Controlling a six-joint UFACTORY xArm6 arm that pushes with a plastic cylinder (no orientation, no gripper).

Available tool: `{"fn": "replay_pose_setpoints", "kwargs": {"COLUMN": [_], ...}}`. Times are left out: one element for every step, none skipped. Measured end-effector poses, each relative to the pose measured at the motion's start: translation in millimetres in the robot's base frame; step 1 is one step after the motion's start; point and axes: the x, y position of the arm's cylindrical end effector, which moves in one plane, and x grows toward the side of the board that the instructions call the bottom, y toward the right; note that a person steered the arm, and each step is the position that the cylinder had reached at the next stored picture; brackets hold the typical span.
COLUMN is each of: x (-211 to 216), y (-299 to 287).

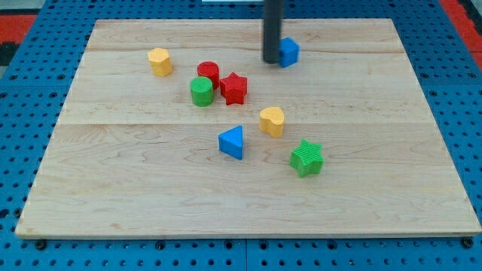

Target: Push the red star diagonally top right to the green circle

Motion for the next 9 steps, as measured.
{"fn": "replay_pose_setpoints", "kwargs": {"x": [-19, -15, 61, 109, 116, 97, 66, 67, 84], "y": [41, 70, 3, -48, -96, -101, -83, -89, -120]}}
